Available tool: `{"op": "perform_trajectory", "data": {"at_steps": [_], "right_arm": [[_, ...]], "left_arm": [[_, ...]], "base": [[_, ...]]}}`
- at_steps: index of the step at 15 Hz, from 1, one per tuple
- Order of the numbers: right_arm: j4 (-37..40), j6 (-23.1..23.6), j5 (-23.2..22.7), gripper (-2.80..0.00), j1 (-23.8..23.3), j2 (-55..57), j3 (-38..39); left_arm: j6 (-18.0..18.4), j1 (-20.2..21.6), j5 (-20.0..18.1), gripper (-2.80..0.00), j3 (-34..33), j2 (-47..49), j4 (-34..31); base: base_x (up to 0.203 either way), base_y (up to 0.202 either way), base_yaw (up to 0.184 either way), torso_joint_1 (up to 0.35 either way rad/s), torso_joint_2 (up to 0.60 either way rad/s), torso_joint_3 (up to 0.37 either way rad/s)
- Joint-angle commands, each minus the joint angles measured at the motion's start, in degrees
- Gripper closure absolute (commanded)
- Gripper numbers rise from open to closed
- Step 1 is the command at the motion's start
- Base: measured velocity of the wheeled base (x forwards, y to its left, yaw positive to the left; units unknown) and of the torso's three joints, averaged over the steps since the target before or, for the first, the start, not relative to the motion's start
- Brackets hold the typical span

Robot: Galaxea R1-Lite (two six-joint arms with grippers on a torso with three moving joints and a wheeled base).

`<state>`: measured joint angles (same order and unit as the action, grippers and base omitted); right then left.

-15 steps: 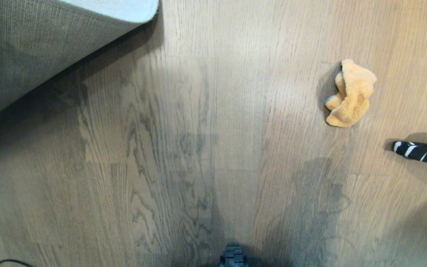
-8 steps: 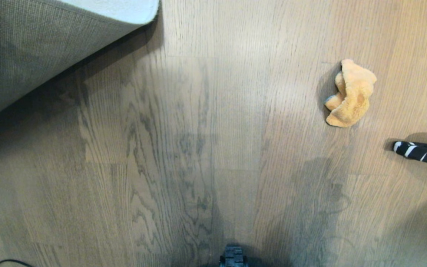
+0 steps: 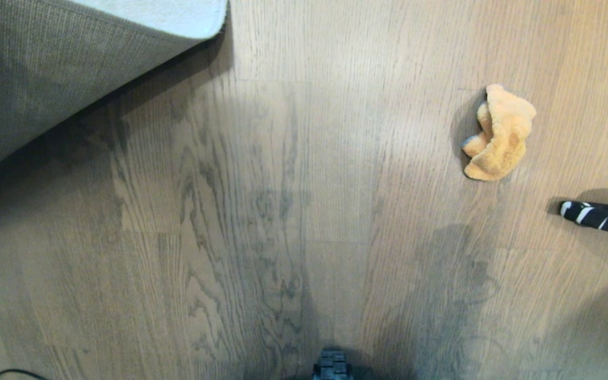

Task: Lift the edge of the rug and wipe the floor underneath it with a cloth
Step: Pick up the rag

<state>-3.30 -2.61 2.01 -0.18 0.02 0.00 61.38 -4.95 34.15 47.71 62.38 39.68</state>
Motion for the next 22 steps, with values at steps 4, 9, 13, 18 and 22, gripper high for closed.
{"op": "perform_trajectory", "data": {"at_steps": [4, 9, 13, 18, 22], "right_arm": [[0.0, 0.0, 0.0, 0.00, 0.0, 0.1, 0.0], [0.0, 0.0, 0.0, 0.00, 0.0, 0.1, 0.0], [0.0, 0.0, 0.0, 0.00, 0.0, 0.1, 0.0], [0.0, 0.0, 0.0, 0.00, 0.0, 0.1, 0.0], [0.0, 0.0, 0.0, 0.00, 0.0, 0.1, 0.0]], "left_arm": [[0.4, 0.0, 0.1, 0.00, -0.2, 0.2, 1.0], [0.4, 0.0, 0.1, 0.00, -0.9, 0.2, 1.9], [0.3, 0.0, 0.1, 0.00, -0.9, 0.2, 1.9], [0.3, 0.0, 0.1, 0.00, -0.9, 0.2, 1.9], [0.3, 0.1, 0.3, 0.00, -1.0, 0.1, 3.0]], "base": [[0.000, 0.000, 0.000, 0.000, 0.00, 0.000], [0.000, 0.000, 0.000, 0.000, 0.00, 0.000], [0.000, 0.103, 0.000, 0.000, 0.00, 0.005], [0.000, 0.193, -0.001, 0.003, 0.00, 0.004], [0.000, 0.184, -0.002, 0.002, 0.00, 0.003]]}}
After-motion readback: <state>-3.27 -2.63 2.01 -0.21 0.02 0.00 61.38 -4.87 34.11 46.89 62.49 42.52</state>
